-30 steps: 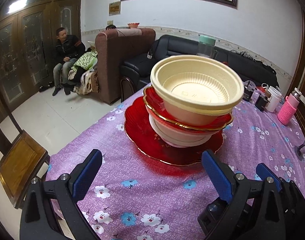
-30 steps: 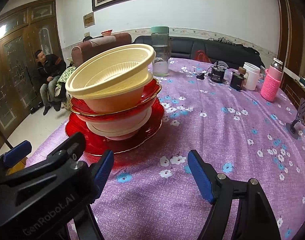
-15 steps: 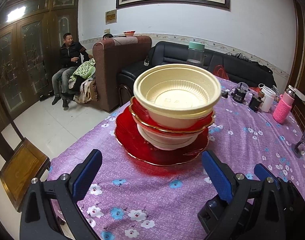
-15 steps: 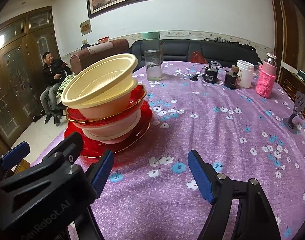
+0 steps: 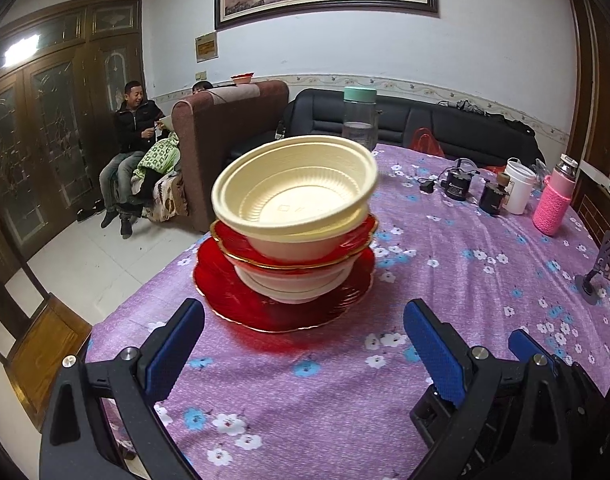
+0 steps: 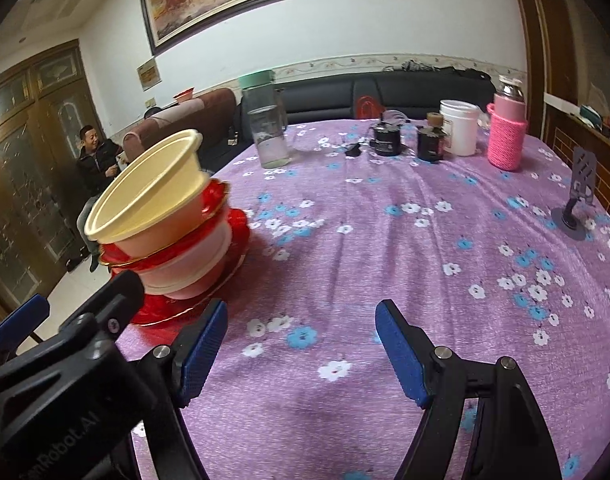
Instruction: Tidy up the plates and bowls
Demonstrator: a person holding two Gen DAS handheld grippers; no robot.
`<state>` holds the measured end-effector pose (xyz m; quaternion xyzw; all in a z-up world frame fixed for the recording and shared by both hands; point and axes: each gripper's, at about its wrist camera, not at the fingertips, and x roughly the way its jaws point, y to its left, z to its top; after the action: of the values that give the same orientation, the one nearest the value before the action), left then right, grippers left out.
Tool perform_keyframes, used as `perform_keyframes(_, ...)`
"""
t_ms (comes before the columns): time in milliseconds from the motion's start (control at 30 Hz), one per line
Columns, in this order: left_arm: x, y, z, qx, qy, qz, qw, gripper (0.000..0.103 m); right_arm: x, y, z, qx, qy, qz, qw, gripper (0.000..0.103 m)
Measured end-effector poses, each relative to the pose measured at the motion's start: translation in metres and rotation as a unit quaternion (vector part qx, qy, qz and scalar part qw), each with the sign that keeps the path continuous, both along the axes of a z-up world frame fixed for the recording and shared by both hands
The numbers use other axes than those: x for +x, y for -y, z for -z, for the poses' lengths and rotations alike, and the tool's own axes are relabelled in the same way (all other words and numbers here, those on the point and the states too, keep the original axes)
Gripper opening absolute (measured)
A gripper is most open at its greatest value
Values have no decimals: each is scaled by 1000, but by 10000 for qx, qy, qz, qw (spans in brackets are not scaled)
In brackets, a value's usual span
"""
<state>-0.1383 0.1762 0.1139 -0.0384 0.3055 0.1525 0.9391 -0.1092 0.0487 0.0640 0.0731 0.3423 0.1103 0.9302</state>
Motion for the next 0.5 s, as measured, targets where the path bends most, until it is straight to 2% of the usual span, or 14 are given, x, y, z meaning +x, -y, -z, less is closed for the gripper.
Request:
perform_keyframes(67, 1, 4, 1, -23, 9, 66, 10000, 100, 1, 6, 1, 10, -6, 31, 10000, 80)
perform_keyframes(167, 6, -8, 2, -293, -100, 120, 9994, 100, 2, 12, 2, 21, -23, 61, 10000, 80)
perform_keyframes(333, 2, -61, -22, -459, 213, -541, 9973, 100, 7, 23, -11, 164, 112, 198, 9996, 80)
perform_keyframes(400, -6, -85, -33, -448, 400, -896, 9942, 100, 18, 23, -29, 302, 239, 109, 9992, 80)
perform_keyframes(500, -13, -102, -39, -476, 471, -1104, 9916, 100, 39, 13, -61, 335, 537, 92, 9979, 80)
